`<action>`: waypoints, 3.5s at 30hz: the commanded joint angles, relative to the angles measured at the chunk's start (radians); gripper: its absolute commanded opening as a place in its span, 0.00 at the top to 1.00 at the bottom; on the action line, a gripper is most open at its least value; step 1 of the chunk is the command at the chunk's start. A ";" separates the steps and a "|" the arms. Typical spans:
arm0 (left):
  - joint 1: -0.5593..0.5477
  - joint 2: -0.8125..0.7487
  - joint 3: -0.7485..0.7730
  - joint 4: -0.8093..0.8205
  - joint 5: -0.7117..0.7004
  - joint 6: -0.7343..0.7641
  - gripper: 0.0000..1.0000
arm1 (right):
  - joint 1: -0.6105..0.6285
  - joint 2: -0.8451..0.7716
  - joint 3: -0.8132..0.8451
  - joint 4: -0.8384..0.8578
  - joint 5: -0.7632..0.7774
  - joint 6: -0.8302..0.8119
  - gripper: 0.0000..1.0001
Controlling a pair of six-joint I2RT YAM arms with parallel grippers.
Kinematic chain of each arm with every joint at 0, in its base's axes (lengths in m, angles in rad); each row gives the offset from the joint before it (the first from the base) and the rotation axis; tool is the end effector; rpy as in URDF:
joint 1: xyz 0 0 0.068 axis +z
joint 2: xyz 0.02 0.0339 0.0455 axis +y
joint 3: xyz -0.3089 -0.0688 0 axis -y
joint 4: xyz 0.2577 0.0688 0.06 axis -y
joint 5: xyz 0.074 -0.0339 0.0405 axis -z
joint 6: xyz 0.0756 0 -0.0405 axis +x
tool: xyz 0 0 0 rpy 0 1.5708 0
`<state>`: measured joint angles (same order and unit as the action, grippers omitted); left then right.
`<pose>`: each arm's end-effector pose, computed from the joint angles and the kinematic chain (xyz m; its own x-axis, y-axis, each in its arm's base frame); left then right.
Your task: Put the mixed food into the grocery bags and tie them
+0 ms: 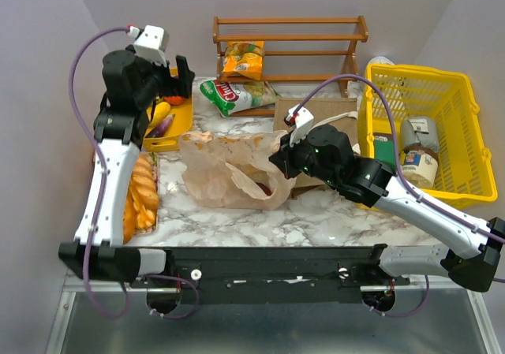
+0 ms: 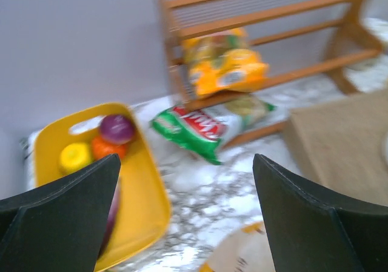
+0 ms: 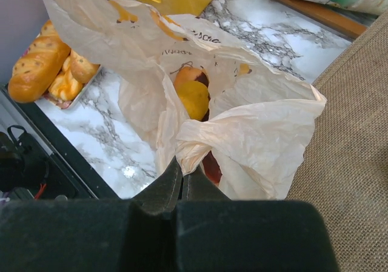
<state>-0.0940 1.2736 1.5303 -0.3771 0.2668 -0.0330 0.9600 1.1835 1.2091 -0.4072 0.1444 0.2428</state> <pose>0.3062 -0.0489 0.5147 -0.1311 -0.0196 -0.9912 0.3470 0.9357 -0.0644 0.1795 0.2375 0.4107 -0.3838 -0.1334 -0.9137 -0.6612 0.7304 0.1711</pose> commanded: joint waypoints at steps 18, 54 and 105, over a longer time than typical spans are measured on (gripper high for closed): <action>0.146 0.840 0.347 -0.345 -0.465 0.281 0.32 | -0.003 -0.041 -0.017 -0.004 -0.012 -0.005 0.99; 0.151 0.658 0.240 -0.209 -0.178 0.144 0.66 | -0.003 -0.050 -0.039 0.018 -0.014 -0.003 0.99; -0.553 -0.185 -0.989 0.929 -0.310 0.022 0.77 | -0.004 -0.088 0.017 -0.033 0.095 0.007 0.99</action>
<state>-0.6403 1.0676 0.5728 0.4671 0.0628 -0.0429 0.9600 1.1141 1.1881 -0.4141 0.1711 0.2604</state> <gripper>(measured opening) 0.550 0.014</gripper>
